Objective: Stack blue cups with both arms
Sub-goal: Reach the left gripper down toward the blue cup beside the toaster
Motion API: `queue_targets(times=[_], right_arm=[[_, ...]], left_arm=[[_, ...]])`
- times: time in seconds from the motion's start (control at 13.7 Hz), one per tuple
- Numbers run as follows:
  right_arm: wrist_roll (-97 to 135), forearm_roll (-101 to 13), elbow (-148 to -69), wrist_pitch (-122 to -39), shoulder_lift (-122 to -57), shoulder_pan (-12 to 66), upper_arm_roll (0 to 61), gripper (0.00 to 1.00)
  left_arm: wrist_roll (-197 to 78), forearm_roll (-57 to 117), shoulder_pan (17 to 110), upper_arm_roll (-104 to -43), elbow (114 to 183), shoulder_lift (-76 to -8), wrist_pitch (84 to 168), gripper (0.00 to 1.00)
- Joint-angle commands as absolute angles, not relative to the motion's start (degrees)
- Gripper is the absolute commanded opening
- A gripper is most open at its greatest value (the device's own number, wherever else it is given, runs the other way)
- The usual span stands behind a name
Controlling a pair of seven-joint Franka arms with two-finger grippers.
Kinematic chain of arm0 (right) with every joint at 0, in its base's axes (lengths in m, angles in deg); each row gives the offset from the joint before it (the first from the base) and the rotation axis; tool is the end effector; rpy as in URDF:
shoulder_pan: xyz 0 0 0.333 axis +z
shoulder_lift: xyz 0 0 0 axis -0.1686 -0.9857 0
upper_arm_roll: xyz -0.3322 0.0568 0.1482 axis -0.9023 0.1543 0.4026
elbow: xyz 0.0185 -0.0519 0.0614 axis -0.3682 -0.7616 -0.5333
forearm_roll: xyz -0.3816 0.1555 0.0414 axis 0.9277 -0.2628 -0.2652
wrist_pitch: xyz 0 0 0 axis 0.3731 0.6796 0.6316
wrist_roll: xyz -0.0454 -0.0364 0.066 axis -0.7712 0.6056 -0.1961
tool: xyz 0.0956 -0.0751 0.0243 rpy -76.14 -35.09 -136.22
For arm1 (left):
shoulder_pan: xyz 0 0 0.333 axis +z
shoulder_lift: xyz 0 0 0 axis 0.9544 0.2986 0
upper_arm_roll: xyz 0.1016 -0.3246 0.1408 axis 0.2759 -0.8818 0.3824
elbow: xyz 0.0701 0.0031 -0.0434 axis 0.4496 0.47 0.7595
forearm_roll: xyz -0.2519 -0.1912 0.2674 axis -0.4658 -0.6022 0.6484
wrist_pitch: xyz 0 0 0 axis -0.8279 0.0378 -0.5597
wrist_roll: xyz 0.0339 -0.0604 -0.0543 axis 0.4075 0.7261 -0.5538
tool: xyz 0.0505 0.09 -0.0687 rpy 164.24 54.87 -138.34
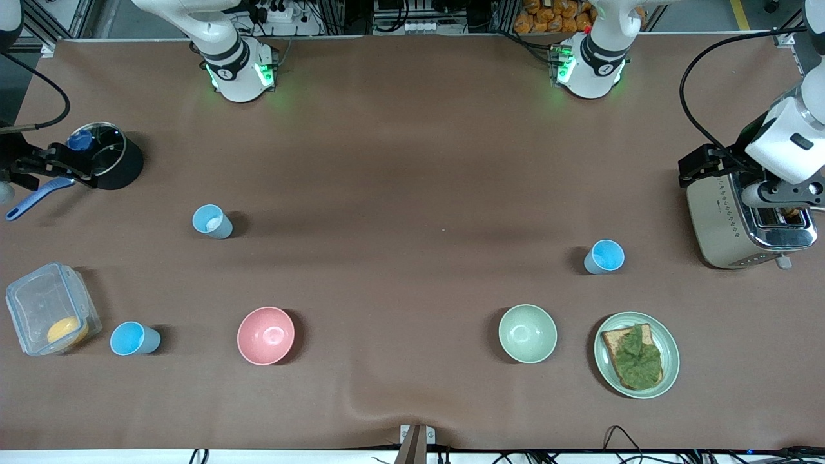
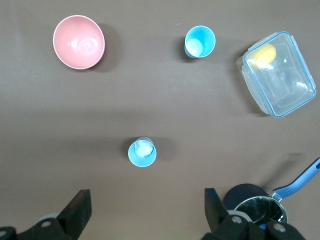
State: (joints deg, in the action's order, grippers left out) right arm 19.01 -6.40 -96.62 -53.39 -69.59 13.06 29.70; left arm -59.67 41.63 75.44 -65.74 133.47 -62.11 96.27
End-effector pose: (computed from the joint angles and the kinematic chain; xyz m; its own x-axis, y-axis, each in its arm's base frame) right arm 0.5927 -0.0268 0.6532 0.9986 0.0417 -0.0322 0.0424 -0.9989 0.0198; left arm 0.5997 -0.0680 0.6509 0.9990 -0.0149 -0.0420 -0.0165 -0.9992 -0.0377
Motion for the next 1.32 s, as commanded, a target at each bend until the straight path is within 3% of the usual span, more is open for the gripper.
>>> queue_targets(times=[0.0, 0.59, 1.24], right_arm=[[18.84, -6.11, -95.31, -52.88, -70.12, 12.26, 30.36, 1.0], [18.84, -6.11, -95.49, -52.8, -70.21, 12.17, 30.36, 1.0], [18.84, -6.11, -95.49, -52.62, -70.21, 12.26, 30.36, 1.0]], left_arm=[[-58.68, 40.8, 75.79, -65.57, 133.1, -62.86, 95.07, 1.0], [-56.39, 41.24, 76.23, -63.9, 135.02, -61.2, 96.99, 1.0], [-56.48, 44.29, 77.55, -64.16, 154.79, -56.02, 124.48, 1.0]])
